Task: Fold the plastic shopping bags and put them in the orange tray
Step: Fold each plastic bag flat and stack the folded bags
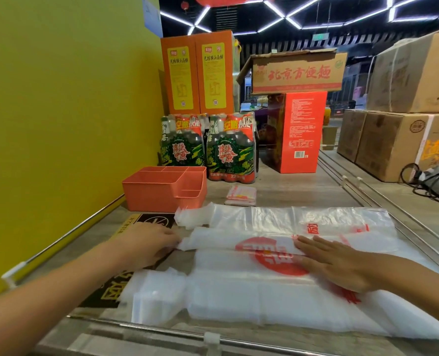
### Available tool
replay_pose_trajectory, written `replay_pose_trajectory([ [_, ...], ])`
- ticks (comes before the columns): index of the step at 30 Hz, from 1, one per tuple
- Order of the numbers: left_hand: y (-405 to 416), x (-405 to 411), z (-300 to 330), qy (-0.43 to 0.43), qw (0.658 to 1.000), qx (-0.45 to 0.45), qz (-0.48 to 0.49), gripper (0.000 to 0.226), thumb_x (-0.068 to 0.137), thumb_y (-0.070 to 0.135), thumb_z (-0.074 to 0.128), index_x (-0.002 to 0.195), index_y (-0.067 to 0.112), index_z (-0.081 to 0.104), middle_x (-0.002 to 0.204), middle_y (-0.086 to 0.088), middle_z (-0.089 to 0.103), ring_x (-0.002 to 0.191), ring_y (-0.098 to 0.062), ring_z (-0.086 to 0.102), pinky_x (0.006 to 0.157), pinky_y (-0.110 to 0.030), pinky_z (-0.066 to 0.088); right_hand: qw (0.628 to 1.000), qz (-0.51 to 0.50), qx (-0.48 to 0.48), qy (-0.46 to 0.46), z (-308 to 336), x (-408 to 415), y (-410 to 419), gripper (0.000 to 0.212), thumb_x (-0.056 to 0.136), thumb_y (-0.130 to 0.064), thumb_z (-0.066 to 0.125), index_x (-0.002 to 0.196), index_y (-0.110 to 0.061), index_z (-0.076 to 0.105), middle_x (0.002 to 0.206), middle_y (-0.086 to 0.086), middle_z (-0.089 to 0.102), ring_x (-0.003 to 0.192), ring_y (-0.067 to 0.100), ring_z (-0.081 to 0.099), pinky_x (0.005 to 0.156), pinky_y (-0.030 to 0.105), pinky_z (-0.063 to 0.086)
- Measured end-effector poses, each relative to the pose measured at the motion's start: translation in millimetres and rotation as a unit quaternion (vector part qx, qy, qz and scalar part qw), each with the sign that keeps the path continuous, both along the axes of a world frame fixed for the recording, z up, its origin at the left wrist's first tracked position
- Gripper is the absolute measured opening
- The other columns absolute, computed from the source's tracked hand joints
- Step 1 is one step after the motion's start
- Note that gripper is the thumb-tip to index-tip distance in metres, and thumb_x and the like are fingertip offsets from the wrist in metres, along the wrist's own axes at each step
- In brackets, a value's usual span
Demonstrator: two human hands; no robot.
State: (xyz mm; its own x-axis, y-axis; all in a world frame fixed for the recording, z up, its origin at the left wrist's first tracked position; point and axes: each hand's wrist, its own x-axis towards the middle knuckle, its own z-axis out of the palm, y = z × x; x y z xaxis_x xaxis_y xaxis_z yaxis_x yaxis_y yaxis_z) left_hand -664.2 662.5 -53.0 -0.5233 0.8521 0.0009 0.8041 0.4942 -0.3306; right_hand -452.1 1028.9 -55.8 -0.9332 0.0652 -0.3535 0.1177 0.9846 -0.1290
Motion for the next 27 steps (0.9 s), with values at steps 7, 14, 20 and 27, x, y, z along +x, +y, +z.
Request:
replay_pose_trajectory([
  [7, 8.4, 4.2, 5.8, -0.054, 0.994, 0.095, 0.013, 0.068, 0.100, 0.052, 0.049, 0.158, 0.041, 0.016, 0.163, 0.019, 0.021, 0.147, -0.005, 0.025, 0.116, -0.024, 0.024, 0.986, 0.075, -0.024, 0.149, 10.9, -23.3, -52.6, 0.076, 0.095, -0.072, 0.020, 0.160, -0.034, 0.014, 0.166, -0.018, 0.007, 0.152, 0.000, 0.001, 0.121, 0.023, -0.003],
  [14, 35.6, 8.0, -3.0, -0.054, 0.995, 0.078, -0.005, 0.052, 0.097, 0.017, 0.055, 0.146, 0.034, 0.046, 0.151, 0.009, 0.047, 0.137, -0.017, 0.046, 0.109, -0.036, 0.042, 0.987, 0.093, -0.113, 0.066, 4.4, -59.3, -92.2, 0.084, 0.088, -0.082, 0.020, 0.159, -0.038, 0.023, 0.165, -0.020, 0.014, 0.153, 0.005, 0.007, 0.126, 0.036, 0.002],
  [20, 19.6, -1.6, 2.0, 0.005, 0.987, 0.156, 0.027, 0.037, 0.095, 0.019, 0.063, 0.127, 0.036, 0.066, 0.129, 0.013, 0.066, 0.116, -0.010, 0.062, 0.095, -0.028, 0.052, 0.988, 0.090, -0.115, 0.060, -4.1, -55.8, -93.0, 0.063, 0.102, -0.063, 0.020, 0.160, -0.037, 0.018, 0.167, -0.018, 0.006, 0.153, 0.003, 0.000, 0.123, 0.031, -0.006],
  [27, 41.8, -9.7, 5.7, -0.057, 0.920, 0.388, 0.000, 0.032, 0.094, 0.009, 0.067, 0.121, 0.024, 0.073, 0.127, 0.008, 0.069, 0.119, -0.009, 0.060, 0.101, -0.032, 0.051, 0.987, 0.098, -0.105, 0.066, -8.5, -56.1, -93.4, 0.084, 0.086, -0.076, 0.012, 0.160, -0.037, 0.014, 0.167, -0.018, 0.002, 0.153, 0.003, -0.004, 0.125, 0.036, -0.005],
])
